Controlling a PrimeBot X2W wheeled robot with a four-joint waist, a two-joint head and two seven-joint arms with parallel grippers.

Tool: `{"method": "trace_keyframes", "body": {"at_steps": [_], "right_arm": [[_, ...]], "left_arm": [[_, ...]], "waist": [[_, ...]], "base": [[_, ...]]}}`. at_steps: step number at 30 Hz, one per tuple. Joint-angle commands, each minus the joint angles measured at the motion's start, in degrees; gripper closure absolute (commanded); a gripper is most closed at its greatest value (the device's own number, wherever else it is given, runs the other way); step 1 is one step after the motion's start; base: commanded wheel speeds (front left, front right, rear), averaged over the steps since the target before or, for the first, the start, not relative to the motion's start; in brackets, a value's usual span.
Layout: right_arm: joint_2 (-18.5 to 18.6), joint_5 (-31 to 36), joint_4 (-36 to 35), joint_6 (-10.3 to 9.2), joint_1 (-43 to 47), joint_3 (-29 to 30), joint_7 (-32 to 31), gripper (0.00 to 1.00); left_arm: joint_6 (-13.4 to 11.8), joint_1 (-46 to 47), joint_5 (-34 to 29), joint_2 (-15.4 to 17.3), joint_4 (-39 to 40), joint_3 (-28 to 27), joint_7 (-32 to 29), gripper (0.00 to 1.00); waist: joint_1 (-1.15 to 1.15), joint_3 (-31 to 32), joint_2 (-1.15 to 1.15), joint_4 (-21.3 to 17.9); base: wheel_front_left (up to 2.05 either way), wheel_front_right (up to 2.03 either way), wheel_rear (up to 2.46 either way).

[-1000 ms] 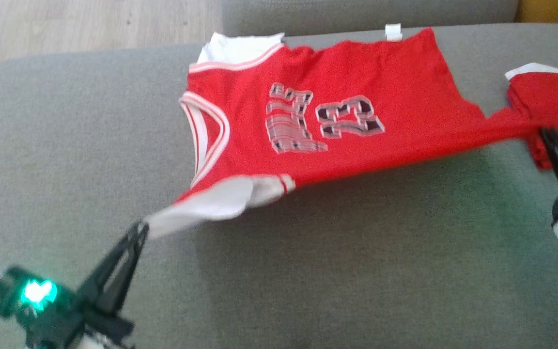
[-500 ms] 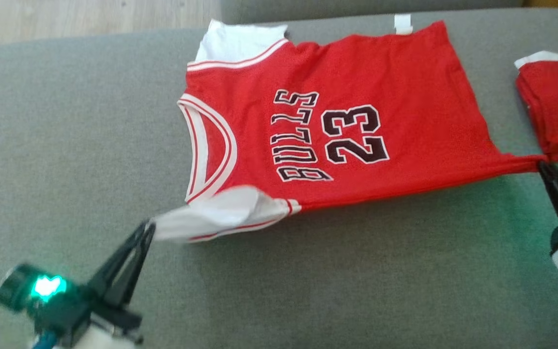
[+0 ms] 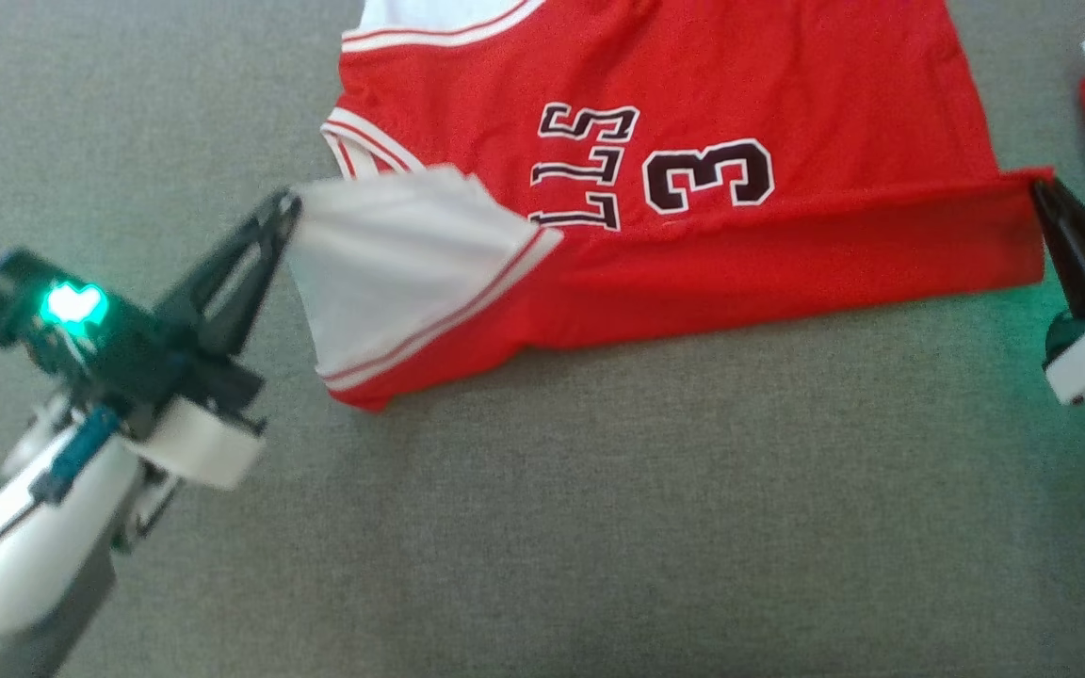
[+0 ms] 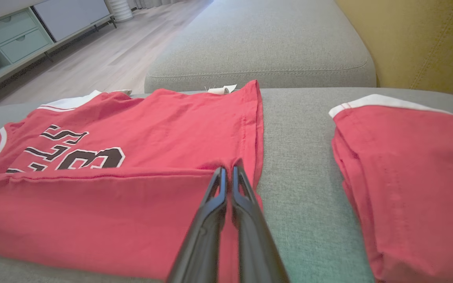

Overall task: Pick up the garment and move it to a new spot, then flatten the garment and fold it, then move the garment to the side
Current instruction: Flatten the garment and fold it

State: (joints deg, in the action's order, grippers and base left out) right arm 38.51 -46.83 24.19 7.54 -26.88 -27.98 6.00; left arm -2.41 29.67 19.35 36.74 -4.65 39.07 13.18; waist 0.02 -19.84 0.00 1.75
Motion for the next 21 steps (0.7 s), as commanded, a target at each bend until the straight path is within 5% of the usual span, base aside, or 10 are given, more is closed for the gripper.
{"method": "trace_keyframes", "body": {"at_steps": [1,12,13,14,15,21], "right_arm": [[1.2,0.4,-0.1,-0.05,-1.5,-0.9,-0.1,1.00],[0.1,-0.7,5.3,-0.05,-10.2,-5.5,2.1,1.00],[-0.1,-0.9,5.9,-0.05,-10.6,-5.8,2.5,0.72],[-0.2,-1.2,6.6,-0.05,-10.9,-6.0,3.0,0.07],[-0.5,-1.4,7.3,-0.05,-11.2,-6.0,3.6,0.00],[-1.9,-1.3,10.3,-0.05,-11.2,-6.4,7.2,0.00]], "left_arm": [[0.6,4.4,-1.0,1.9,-0.3,-2.6,0.4,1.00],[3.8,14.4,-3.9,-1.6,-8.7,-1.8,1.5,1.00],[4.0,14.5,-3.5,-2.1,-9.7,-1.8,1.6,0.94],[4.0,14.4,-3.0,-2.7,-10.7,-1.8,1.6,0.56],[3.9,14.0,-2.1,-3.3,-11.7,-2.0,1.6,0.00],[0.3,7.4,2.8,-6.5,-12.5,-3.7,1.4,0.00]], "waist": [[-0.02,-1.4,0.00,-0.1],[-0.02,-4.7,0.00,-0.2],[-0.02,-4.7,0.00,-0.2],[-0.02,-4.7,0.00,-0.1],[-0.02,-4.6,0.00,-0.1],[-0.02,-3.0,0.00,-0.4]], "base": [[0.00,0.00,0.00],[0.00,0.00,0.00],[0.00,0.00,0.00],[0.00,0.00,0.00],[0.00,0.00,0.00],[0.00,0.00,0.00]]}}
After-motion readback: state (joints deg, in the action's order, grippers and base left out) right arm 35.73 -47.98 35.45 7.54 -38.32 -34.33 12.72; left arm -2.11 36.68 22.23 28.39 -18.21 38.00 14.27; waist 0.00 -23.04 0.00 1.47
